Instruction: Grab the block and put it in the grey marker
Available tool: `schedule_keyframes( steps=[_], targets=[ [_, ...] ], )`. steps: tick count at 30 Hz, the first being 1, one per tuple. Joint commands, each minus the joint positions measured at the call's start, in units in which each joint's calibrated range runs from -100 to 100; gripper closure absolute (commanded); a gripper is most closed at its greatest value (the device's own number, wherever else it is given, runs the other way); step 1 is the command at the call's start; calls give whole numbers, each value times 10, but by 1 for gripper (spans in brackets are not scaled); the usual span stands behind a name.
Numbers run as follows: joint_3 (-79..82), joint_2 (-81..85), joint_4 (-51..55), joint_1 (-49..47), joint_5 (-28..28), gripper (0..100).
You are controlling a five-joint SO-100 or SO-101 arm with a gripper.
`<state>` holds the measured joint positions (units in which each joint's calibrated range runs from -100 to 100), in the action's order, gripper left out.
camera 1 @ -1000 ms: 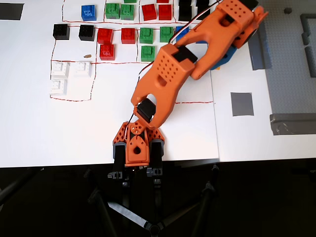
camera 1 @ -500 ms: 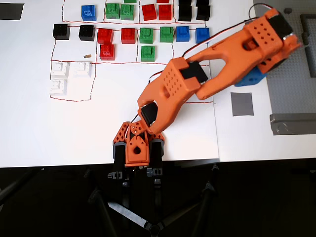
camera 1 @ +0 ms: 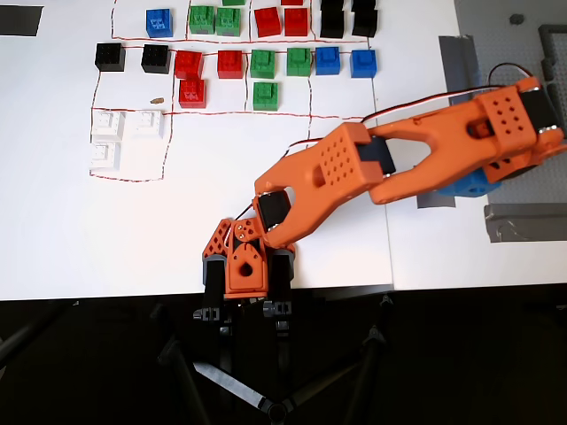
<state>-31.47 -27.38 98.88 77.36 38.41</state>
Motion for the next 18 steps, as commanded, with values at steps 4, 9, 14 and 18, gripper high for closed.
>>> schedule_keyframes(
  steps=[4, 9, 14, 18],
  targets=[
    [-70, 3, 2, 4, 1, 100],
    [-79, -27, -14, 1, -2, 100],
    [-82, -51, -31, -1, -6, 99],
    [-85, -66, -42, -6, -11, 99]
  ],
)
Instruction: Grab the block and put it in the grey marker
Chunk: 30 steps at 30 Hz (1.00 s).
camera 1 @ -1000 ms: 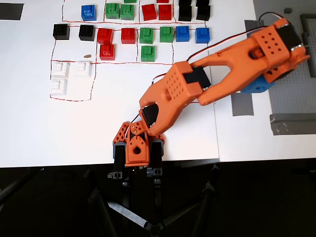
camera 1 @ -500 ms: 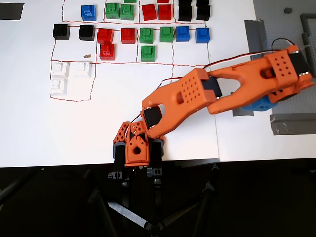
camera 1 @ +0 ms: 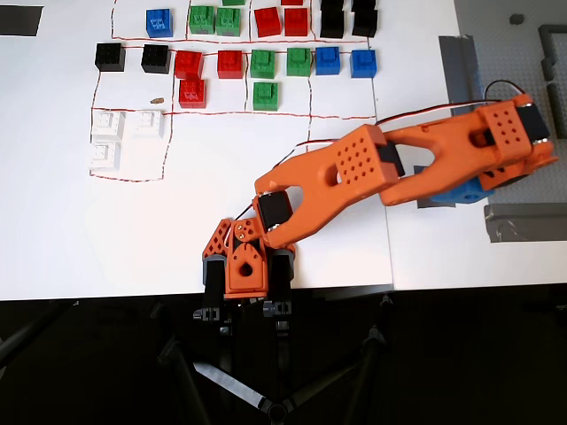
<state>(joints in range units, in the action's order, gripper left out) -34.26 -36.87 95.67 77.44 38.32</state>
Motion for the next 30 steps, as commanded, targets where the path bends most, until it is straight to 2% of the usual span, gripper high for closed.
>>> schedule_keyframes(
  steps=[1, 4, 13, 20, 30],
  targets=[
    [-58, 28, -10, -7, -10, 99],
    [-58, 23, -10, -7, -11, 97],
    [-57, 4, -7, -8, -12, 78],
    [-51, 4, -8, -9, -12, 67],
    [-85, 77, 43, -7, 8, 62]
  ],
)
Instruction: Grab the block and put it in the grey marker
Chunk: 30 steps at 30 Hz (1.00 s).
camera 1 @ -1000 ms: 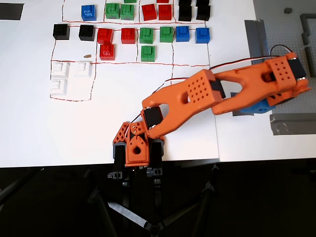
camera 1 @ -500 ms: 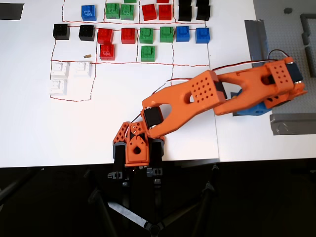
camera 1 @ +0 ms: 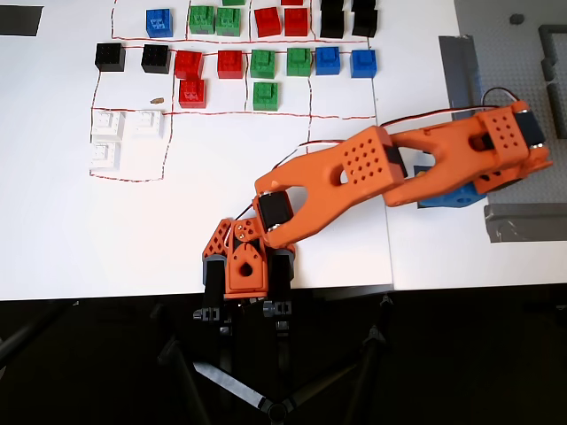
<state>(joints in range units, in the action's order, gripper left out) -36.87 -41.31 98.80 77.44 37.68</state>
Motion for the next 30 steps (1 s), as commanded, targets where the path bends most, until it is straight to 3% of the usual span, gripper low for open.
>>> schedule_keyframes(
  steps=[1, 9, 12, 20, 24, 30],
  targets=[
    [-57, 137, 12, -4, 19, 63],
    [-6, 263, 12, -13, 30, 66],
    [29, 307, 12, -43, 9, 75],
    [197, 401, 11, -228, -137, 98],
    [265, 431, 11, -357, -224, 99],
    [336, 487, 10, -546, -311, 100]
  ],
)
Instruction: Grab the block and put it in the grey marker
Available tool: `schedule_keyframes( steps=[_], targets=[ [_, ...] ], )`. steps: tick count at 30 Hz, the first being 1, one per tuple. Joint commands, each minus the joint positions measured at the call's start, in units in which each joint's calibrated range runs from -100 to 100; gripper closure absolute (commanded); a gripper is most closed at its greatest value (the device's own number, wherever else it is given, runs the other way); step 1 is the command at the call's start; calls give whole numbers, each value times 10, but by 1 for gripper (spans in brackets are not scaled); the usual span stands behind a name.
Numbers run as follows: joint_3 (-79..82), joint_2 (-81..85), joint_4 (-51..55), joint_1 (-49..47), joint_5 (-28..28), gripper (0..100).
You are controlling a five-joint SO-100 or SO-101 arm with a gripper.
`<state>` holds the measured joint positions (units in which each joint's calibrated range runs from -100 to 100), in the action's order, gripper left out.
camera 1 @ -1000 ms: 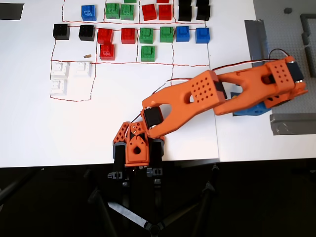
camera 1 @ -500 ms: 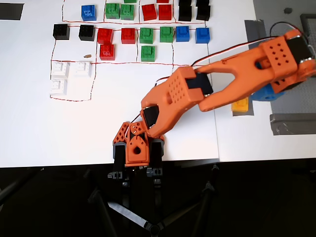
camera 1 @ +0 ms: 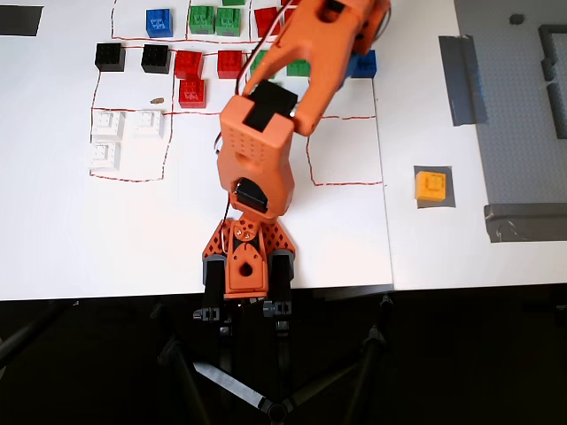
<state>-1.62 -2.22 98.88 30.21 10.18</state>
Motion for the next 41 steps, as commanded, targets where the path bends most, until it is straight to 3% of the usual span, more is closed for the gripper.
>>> schedule_keyframes(
  steps=[1, 7, 15, 41],
  targets=[
    [-12, 103, 10, -103, -45, 100],
    [0, 128, 10, -223, -89, 100],
    [33, 137, -5, -287, -106, 100],
    [28, 134, -3, -312, -103, 100]
  ],
)
